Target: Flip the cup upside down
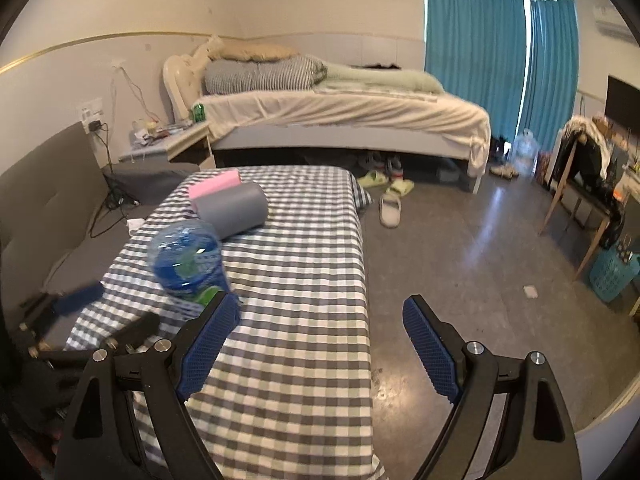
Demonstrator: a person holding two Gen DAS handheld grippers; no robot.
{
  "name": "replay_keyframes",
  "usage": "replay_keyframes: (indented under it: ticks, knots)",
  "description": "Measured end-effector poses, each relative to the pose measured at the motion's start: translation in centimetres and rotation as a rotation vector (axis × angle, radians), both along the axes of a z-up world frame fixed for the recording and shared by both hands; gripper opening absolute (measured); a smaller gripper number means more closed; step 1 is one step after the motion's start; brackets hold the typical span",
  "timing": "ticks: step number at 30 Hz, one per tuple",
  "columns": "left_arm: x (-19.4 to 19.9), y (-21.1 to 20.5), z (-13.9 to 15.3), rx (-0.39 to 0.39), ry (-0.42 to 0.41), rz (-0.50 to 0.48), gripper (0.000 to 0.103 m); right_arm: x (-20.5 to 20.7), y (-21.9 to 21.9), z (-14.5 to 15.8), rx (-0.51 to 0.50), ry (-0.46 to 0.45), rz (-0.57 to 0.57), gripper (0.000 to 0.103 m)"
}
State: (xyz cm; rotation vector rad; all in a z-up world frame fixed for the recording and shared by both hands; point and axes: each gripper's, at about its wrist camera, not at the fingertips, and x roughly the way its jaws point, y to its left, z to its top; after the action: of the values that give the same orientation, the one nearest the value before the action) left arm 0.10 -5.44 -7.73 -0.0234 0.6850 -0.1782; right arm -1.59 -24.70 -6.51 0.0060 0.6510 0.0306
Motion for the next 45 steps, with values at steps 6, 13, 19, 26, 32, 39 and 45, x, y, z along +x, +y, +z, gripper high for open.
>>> replay_keyframes:
  ticks: [6, 13, 19, 26, 32, 39, 45]
  knots:
    - [-1.7, 2.8, 2.0, -0.016, -0.07, 0.062, 0.096, -3.2, 1.2, 1.2, 0.008, -0.062, -0.017, 0.1]
    - [-3.5, 4.7, 3.1, -0.02, -0.123, 0.1, 0.098, -4.5, 2.4, 1.9, 0.032, -0.088, -0.003, 0.102]
    - [-4.4, 5.1, 3.2, -0.015, -0.135, 0.107, 0.098, -4.9, 3.3, 1.9, 0.016, -0.096, 0.025, 0.103]
    - [-4.8, 5.3, 3.3, -0.013, -0.14, 0.109, 0.098, -5.0, 3.9, 2.0, 0.009, -0.098, 0.035, 0.103]
    - [-4.8, 5.3, 3.3, -0.008, -0.14, 0.107, 0.098, -4.9, 4.1, 2.2, 0.007, -0.101, 0.037, 0.103]
    - [-4.7, 5.4, 3.3, 0.004, -0.13, 0.086, 0.098, -4.8, 4.1, 2.1, 0.01, -0.102, 0.039, 0.103]
    - [-4.7, 4.9, 3.3, 0.011, -0.129, 0.067, 0.098, -4.8, 4.2, 2.1, 0.01, -0.104, 0.039, 0.103]
